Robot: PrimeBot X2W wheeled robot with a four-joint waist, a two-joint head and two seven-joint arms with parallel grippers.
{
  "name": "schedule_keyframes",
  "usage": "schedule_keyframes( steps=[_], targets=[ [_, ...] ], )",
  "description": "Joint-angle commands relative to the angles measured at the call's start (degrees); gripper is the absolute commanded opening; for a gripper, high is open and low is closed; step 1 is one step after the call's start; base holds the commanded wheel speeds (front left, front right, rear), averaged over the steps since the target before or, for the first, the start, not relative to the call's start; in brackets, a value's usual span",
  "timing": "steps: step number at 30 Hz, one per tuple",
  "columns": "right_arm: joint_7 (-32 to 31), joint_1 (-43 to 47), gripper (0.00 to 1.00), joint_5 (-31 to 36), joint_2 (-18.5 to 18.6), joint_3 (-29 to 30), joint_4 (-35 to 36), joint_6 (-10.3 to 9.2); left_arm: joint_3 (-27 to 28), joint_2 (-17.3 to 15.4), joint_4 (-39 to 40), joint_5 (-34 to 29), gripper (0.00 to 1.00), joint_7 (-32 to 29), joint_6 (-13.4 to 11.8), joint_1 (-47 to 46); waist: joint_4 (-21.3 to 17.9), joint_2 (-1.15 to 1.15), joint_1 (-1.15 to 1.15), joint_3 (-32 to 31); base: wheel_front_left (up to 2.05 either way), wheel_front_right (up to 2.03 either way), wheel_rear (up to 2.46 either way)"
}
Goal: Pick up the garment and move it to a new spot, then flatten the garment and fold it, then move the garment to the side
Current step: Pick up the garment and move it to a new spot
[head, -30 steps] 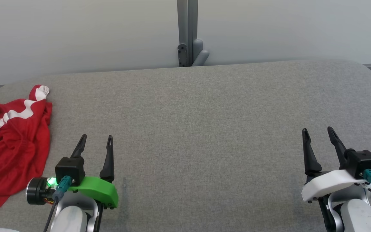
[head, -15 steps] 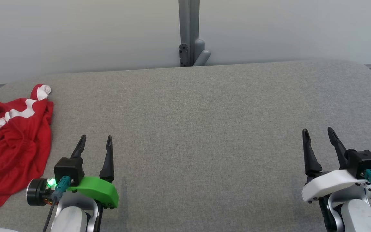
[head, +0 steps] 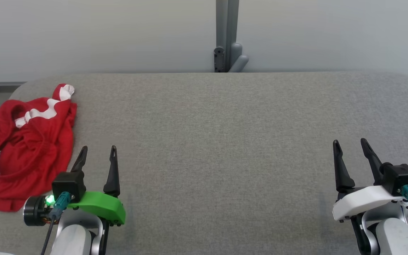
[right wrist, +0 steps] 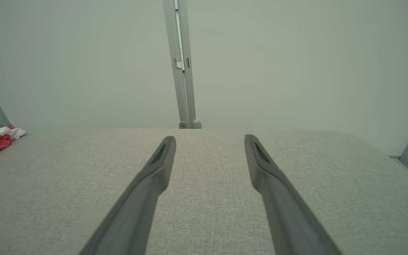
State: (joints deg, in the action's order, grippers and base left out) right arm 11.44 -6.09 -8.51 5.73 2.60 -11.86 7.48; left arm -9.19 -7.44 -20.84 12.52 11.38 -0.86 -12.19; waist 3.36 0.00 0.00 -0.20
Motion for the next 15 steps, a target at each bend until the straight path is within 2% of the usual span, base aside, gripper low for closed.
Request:
schedule_keyframes(
  steps=[1,9,15],
  targets=[
    [-0.17,0.30,1.00,-0.20,0.12,-0.09,0.42,0.02,0.26,-0.67,-0.03,0.30,1.00,0.35,-0.34,-0.60,2.64,0.00,0.00,0.14,0.00,0.00,0.00],
    [0.26,-0.70,1.00,-0.60,-0.18,-1.56,1.74,0.01,1.22,-1.22,0.21,1.15,1.00,1.11,-1.16,-0.24,11.92,0.00,0.00,0.45,0.00,0.00,0.00],
    [0.72,-1.41,1.00,-1.41,-0.61,-3.24,2.10,0.01,2.10,-0.97,0.30,2.36,1.00,1.80,-1.73,0.63,16.86,0.00,0.00,0.65,0.00,0.00,0.00]
  ],
)
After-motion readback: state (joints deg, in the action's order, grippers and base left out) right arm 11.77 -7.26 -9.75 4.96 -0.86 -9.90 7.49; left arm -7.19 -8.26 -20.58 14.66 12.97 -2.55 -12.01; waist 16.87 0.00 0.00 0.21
